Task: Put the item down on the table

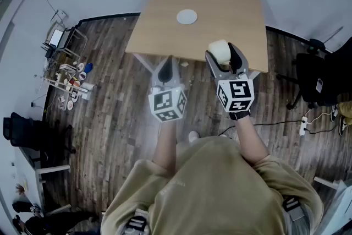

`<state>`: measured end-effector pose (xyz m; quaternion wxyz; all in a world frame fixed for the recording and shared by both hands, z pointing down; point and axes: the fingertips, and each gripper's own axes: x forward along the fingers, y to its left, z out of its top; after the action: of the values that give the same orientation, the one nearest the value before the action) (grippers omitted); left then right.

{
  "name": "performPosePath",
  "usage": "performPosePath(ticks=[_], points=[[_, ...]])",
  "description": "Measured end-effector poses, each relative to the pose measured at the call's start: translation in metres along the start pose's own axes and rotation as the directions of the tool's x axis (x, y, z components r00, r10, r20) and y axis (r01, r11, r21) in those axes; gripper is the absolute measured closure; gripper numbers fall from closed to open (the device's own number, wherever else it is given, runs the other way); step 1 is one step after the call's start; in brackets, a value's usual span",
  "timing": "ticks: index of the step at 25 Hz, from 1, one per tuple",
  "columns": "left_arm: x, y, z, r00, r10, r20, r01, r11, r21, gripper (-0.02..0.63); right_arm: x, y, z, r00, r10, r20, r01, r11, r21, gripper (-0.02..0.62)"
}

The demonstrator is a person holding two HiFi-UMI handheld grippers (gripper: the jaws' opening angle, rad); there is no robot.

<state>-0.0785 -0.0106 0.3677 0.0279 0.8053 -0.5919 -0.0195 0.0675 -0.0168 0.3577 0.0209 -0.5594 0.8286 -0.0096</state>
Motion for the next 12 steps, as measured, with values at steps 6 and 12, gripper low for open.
performPosePath(ticks=[6, 12], points=[[-0.017, 0.026, -0.007, 1.0, -0.019, -0.003, 0.019, 1.0, -0.012, 0.604, 0.005, 0.034, -0.012, 1.0, -0.025, -0.017, 0.025, 1.0, -0.007, 0.272], [-0.036, 0.058, -0.01, 0.999, -0.039, -0.01, 0.038, 0.998, -0.046, 0.604, 0.0, 0.07, -0.022, 0.997, -0.068, -0.036, 0.068, 0.998, 0.008, 0.272]])
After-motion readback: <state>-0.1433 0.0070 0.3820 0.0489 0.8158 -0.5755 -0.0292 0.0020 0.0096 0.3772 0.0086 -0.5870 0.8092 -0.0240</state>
